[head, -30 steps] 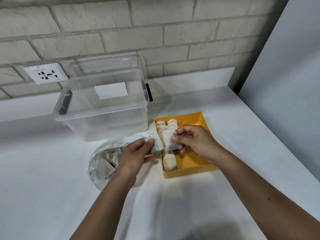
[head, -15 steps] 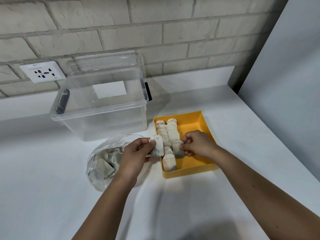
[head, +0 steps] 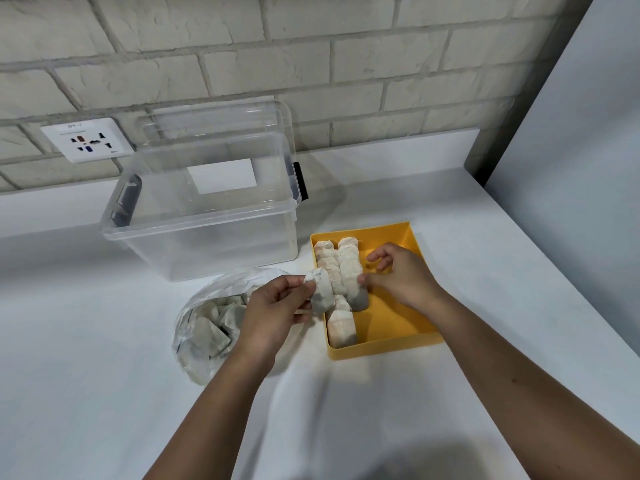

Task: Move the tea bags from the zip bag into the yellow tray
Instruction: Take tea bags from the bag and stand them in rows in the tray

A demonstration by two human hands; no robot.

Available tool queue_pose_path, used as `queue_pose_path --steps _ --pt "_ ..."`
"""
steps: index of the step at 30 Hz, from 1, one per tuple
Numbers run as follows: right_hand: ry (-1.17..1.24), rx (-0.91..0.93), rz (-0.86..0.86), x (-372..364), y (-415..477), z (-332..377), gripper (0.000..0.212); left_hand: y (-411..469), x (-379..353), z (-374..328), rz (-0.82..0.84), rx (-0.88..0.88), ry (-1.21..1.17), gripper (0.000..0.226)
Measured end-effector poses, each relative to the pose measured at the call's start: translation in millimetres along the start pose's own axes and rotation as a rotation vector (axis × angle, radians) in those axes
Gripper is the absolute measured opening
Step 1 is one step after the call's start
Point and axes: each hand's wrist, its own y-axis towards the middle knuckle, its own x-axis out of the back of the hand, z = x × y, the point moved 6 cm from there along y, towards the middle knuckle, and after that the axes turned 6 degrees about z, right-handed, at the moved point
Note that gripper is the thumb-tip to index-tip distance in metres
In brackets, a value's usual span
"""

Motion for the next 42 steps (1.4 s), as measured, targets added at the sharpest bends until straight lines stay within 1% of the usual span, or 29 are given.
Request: queue_pose_path --steps 1,2,3,5,6,7,10,13,15,18,21,24,31,35,39,42 --pt "0.075 0.017 -0.026 5 -4 7 0.036 0 -1 -1 0.002 -0.003 0.001 0.006" --pt "0.175 0.035 -0.005 7 -9 14 0.033 1 -2 -3 0.007 -0.009 0.004 0.008" --pt "0.263 0.05 0.061 6 -15 23 0.031 2 -4 -4 0.016 -0.013 0.006 0.01" --pt "0.314 0.072 0.223 -3 -28 39 0.027 3 -11 -8 0.046 -0.017 0.0 0.008" --pt "0.31 0.086 0.259 -6 -32 44 0.025 4 -15 -11 0.059 -0.019 -0.003 0.006" --pt "0.307 0.097 0.253 -7 -35 47 0.021 4 -18 -14 0.07 -0.024 0.0 0.005" --pt "0.284 0.121 0.152 2 -36 43 0.01 7 -23 -20 0.085 -0.047 0.05 0.008" --pt "0.289 0.085 0.082 13 -36 28 0.006 9 -10 -16 -0.008 -0.083 0.232 0.013" --pt "0.282 0.03 0.074 17 -35 16 0.007 10 1 -9 -0.063 -0.103 0.355 0.017" --pt "0.185 -0.066 0.158 8 -32 -2 0.007 8 4 0 -0.069 -0.084 0.437 0.021" --pt "0.052 -0.131 0.256 -8 -28 -14 0.01 6 -1 1 -0.053 -0.071 0.459 0.023" --pt "-0.003 -0.148 0.266 -19 -24 -17 0.012 7 -3 1 -0.045 -0.059 0.461 0.025" --pt "-0.012 -0.163 0.225 -24 -19 -18 0.02 9 -2 3 -0.042 -0.044 0.467 0.024" --pt "-0.054 -0.157 0.203 -21 -18 -19 0.023 7 1 4 -0.021 -0.024 0.373 0.025" --pt "-0.132 -0.047 0.072 -7 -17 -4 0.023 -4 10 -10 0.004 -0.061 0.181 0.022" --pt "-0.066 0.046 0.028 -1 -25 19 0.02 -14 29 -26 -0.053 -0.12 0.143 0.019"
